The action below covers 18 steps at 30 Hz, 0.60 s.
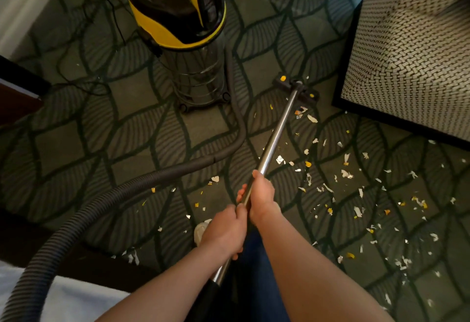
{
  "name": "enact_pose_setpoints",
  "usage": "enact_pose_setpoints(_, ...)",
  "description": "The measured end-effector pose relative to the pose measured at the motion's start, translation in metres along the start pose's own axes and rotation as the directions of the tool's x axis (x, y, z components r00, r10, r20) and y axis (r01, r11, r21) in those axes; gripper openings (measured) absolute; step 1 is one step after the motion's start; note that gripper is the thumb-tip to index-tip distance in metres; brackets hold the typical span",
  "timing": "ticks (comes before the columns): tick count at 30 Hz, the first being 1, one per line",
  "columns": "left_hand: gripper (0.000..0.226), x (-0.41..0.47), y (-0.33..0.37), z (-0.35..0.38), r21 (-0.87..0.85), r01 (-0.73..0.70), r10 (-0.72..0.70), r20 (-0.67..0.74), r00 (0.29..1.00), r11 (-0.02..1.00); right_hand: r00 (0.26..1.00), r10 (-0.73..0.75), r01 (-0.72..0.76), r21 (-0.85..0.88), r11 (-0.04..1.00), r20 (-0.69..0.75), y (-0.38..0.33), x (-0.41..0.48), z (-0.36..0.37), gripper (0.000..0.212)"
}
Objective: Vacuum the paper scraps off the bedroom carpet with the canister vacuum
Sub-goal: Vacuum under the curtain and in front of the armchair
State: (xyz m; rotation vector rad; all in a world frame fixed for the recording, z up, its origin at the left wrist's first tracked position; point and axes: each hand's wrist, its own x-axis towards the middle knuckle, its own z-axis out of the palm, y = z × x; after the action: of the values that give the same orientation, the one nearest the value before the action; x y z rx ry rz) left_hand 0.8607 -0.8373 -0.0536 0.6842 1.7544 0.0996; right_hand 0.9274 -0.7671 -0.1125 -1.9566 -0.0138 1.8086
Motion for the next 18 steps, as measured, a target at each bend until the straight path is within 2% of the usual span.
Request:
enact_pose_setpoints(5,0.037,0.035,0.061,0.012,-0.010,-0.028,0.028,0.009,1.000,1.000,0.997,-0.066,0.067,0.040,0.997,-0.035,-0.067,0.025,-0.010,0.025)
enact_pose_setpoints(9,0.038,0.061,0.108,0.030,-0.009,-0.004,0.004,0.012,1.000,1.000,0.996,-0.064,0.064,-0.005,0.998,-0.061,-0.114,0.052,-0.019,0.025)
enact_pose_setpoints(18,0.035,0.121,0.169,0.063,-0.177,0.096,-0.090,0.041,0.995,0.979,0.991,-0.058,0.044,-0.118,0.992,-0.120,-0.180,0.108,-0.026,0.018)
